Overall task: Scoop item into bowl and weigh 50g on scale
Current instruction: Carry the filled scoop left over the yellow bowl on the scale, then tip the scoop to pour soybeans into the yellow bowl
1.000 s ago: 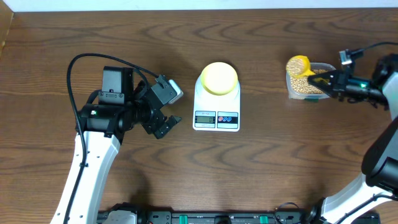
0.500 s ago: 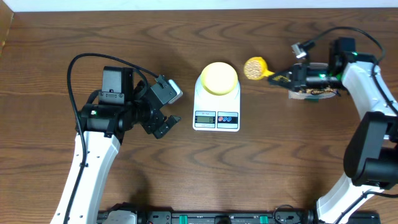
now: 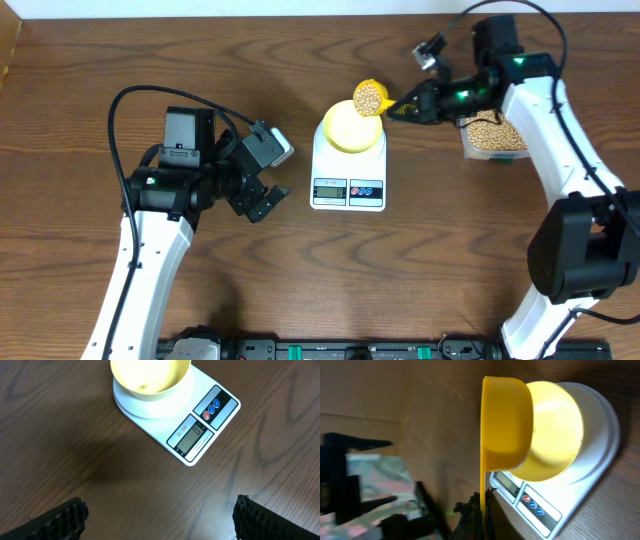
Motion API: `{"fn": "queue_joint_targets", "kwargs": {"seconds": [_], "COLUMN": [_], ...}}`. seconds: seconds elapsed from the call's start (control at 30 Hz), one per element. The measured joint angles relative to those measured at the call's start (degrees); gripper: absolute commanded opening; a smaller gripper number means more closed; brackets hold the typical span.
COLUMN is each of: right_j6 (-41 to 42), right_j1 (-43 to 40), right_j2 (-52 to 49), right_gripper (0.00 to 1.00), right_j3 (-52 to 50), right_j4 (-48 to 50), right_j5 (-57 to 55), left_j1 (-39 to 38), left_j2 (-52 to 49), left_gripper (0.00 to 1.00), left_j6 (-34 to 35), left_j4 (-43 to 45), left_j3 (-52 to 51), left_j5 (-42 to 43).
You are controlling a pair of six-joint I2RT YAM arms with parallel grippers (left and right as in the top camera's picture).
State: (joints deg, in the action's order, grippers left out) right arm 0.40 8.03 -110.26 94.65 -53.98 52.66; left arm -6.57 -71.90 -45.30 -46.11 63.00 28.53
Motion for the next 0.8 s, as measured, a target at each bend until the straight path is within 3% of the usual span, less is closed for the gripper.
{"fn": "queue_joint_targets", "kwargs": {"seconds": [0.4,0.8], "right_j6": [-0.46,-8.24], "right_j1": [9.44,17.11], "right_j2": [0.00,0.00], "right_gripper": [0.01,0.01], "right_j3": [0.22,0.22], "right_j4": [1.51,4.37], "right_j5": [-21.68,-42.93], "left_j1": [0.00,0.00], "left_j2": [0.00,0.00], "left_gripper": [0.95,0.95], "left_j6": [0.02,0.00], "left_j4": [0.00,0.00], "left_j3": [0.00,0.00], "left_j5": [-0.02,0.00]}}
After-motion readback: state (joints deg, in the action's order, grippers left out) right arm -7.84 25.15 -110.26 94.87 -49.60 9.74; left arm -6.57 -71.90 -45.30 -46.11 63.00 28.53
